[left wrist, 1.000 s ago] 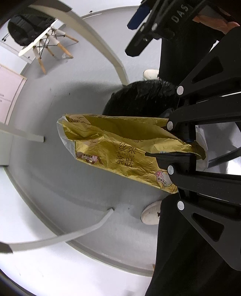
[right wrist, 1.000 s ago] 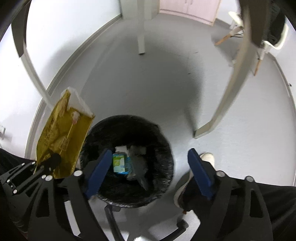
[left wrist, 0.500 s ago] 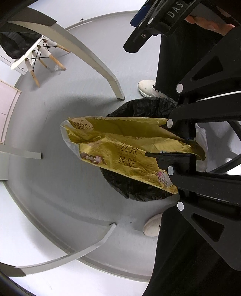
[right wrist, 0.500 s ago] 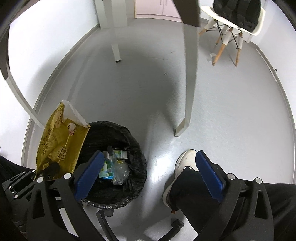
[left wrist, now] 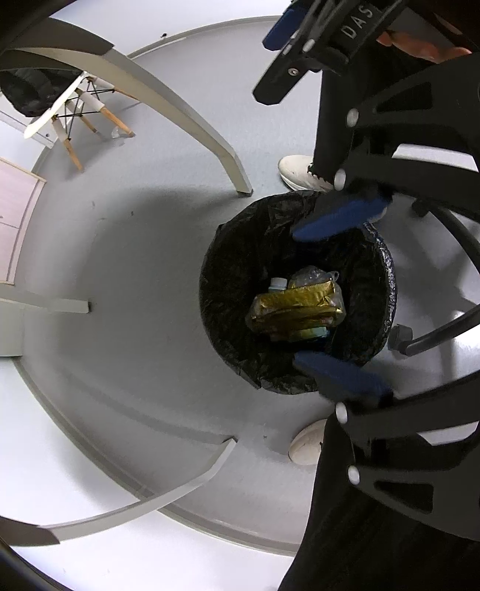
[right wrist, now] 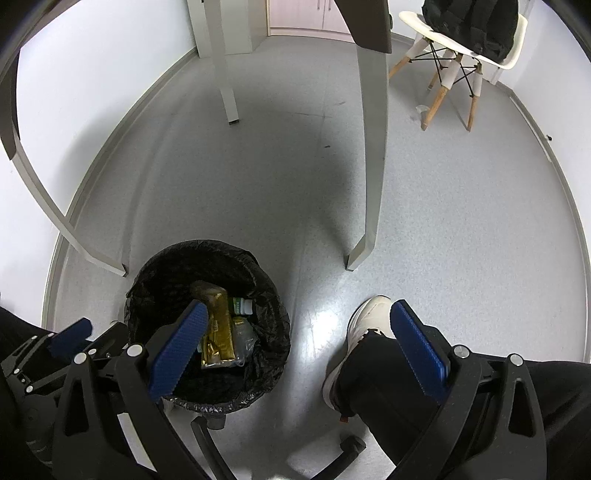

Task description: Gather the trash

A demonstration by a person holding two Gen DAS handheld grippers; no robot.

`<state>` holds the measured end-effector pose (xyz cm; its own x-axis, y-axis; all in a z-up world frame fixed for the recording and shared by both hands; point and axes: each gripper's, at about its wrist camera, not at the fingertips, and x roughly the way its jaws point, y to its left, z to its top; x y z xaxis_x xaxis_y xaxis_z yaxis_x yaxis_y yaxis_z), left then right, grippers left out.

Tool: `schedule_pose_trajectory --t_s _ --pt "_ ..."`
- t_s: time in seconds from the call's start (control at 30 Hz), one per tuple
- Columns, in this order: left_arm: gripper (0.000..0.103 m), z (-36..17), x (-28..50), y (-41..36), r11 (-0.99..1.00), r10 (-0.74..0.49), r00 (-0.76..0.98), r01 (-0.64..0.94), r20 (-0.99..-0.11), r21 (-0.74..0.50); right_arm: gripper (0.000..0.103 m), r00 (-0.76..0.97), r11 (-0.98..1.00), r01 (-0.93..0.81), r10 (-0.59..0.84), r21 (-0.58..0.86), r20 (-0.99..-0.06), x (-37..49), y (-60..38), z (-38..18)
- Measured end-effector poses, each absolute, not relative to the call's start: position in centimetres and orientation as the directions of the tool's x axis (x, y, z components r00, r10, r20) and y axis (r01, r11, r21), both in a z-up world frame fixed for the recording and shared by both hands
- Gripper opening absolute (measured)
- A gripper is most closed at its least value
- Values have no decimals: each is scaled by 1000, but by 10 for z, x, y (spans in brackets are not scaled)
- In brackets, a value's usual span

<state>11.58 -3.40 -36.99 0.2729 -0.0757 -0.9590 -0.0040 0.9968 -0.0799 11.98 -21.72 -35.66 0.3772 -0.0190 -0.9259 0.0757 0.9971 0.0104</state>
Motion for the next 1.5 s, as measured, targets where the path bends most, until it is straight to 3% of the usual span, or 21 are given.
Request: schedule_pose_trajectory --t_s 0.13,0.33,1.5 --pt "85 -358 114 -33 999 -51 310 13 -949 -49 95 380 997 70 -14 14 -925 119 -216 -354" --pt "97 -339 109 -24 1000 -30 341 7 -940 -29 95 396 999 49 1 23 -918 112 -211 -342" --pt "97 -201 -1 31 998 8 498 -56 -867 -23 95 543 1000 -27 18 4 -839 1 -169 -209"
